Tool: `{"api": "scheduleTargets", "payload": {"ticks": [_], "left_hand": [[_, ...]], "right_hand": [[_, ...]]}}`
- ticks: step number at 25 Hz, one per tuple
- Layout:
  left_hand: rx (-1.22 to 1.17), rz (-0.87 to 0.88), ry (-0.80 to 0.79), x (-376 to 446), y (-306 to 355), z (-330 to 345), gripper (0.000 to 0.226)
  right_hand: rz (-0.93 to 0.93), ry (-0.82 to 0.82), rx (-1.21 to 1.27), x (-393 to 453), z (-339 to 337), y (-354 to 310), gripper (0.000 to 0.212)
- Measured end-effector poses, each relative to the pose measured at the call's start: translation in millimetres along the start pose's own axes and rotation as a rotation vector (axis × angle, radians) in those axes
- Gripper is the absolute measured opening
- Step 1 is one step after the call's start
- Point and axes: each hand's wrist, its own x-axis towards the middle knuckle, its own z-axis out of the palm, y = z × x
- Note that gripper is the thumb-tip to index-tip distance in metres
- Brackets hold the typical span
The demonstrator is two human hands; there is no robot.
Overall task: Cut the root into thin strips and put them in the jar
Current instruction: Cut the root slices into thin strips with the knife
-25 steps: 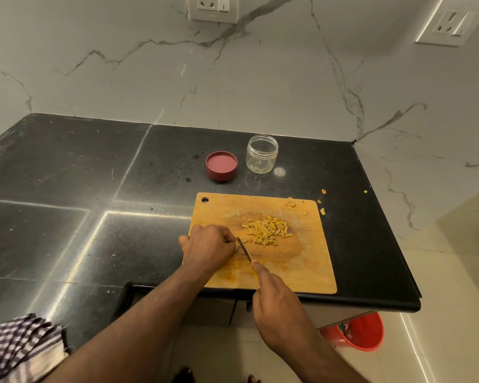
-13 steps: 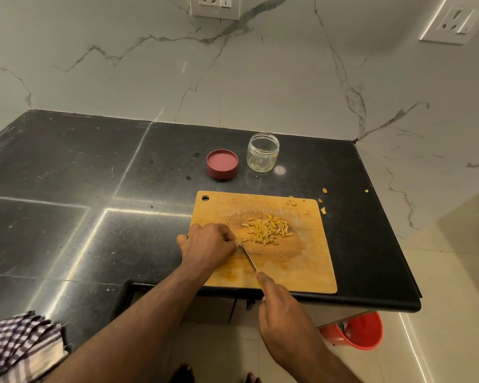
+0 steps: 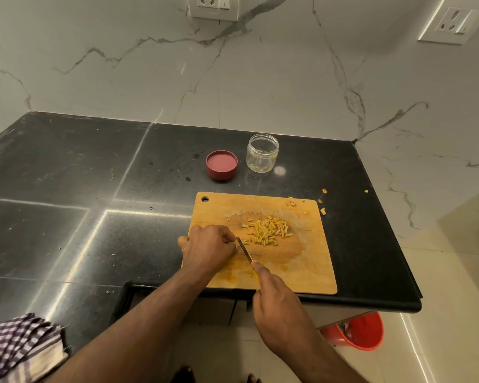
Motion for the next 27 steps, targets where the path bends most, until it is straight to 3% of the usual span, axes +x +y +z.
{"api": "scheduleTargets", "payload": {"ticks": [13,18,27], "left_hand": [[0.015,-0.023,-0.016,2,3,-1,0.01],[0.022,-0.015,-0.031,1,1,-2,0.016],[0.003,-0.035,0.0,2,0,-1,0.01]], "right_hand": [[-0.023,-0.031,-0.024,-19,-1,5,0.053],[-0.024,0.048,-0.013,-13,-5,5,0.053],[-0.043,-0.013,-0.05,8,4,2,0.053]]}}
